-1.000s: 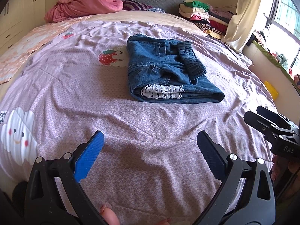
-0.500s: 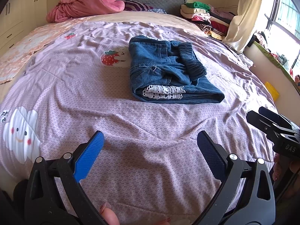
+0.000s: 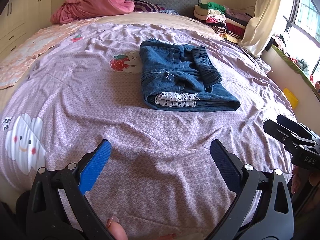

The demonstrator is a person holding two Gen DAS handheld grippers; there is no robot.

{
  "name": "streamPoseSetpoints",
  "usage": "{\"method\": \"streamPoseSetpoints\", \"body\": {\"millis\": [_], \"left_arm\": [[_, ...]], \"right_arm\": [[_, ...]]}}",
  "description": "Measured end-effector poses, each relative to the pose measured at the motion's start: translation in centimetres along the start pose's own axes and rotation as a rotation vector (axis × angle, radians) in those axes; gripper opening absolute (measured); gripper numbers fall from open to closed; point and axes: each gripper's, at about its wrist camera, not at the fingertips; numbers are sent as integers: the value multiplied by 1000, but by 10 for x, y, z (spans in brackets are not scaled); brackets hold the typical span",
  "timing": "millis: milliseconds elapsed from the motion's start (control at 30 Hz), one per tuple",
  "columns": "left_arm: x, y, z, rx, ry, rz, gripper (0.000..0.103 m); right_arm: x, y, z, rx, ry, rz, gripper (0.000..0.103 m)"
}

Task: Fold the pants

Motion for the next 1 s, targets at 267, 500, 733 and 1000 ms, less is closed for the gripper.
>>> {"method": "streamPoseSetpoints", "body": {"millis": [267, 500, 733, 1000], "left_arm": [[-3, 2, 2, -5, 1, 3, 93], [-2, 2, 1, -4, 4, 19, 93], [-1, 1, 0, -11, 6, 26, 93], [0, 2, -1, -13, 14, 38, 93]], "right_arm": [[0, -1, 0, 1, 4, -7, 98], [0, -1, 0, 1, 6, -9, 98], [-1, -1, 0, 2, 5, -8, 98], [-4, -2, -1, 2, 4, -13, 98]]}}
Point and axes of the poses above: each gripper's, at about its wrist camera, not at the fingertips, and x roughly the way its jaws point, y to its left, z to its top, and after that the axes turned 11 degrees about -x, right-handed
